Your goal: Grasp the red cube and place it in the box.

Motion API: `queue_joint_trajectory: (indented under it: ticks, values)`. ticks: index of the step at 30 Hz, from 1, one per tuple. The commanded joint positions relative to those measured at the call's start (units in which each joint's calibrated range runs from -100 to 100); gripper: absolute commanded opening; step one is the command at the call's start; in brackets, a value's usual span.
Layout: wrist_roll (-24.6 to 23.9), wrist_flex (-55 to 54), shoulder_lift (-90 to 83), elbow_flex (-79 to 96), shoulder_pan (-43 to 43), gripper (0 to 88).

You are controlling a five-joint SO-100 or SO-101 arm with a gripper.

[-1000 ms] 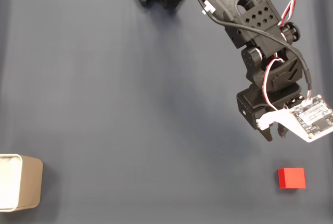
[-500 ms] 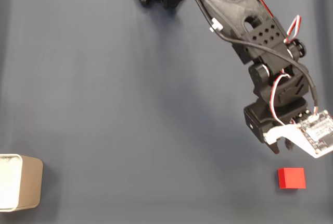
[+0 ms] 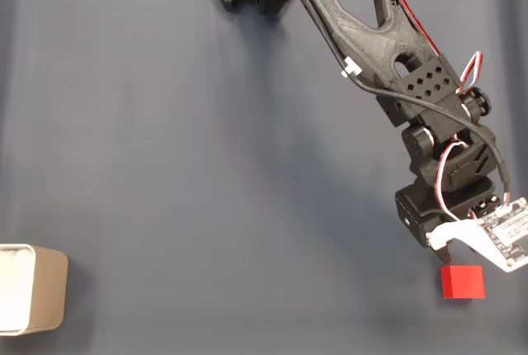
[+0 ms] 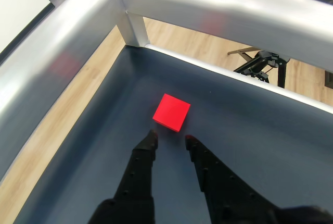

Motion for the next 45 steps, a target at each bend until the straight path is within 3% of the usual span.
queue_joint_trajectory:
  ticks: [1, 10, 19, 45]
  values:
    - [-0.44, -0.56, -0.20, -4.09, 0.82, 18.7]
    - [-1.71, -1.29, 1.44, -5.28, 1.96, 31.1]
    - [-2.05, -2.03, 3.44, -5.82, 3.10, 37.7]
    - [1.86, -5.31, 13.23, -16.59, 2.88, 42.2]
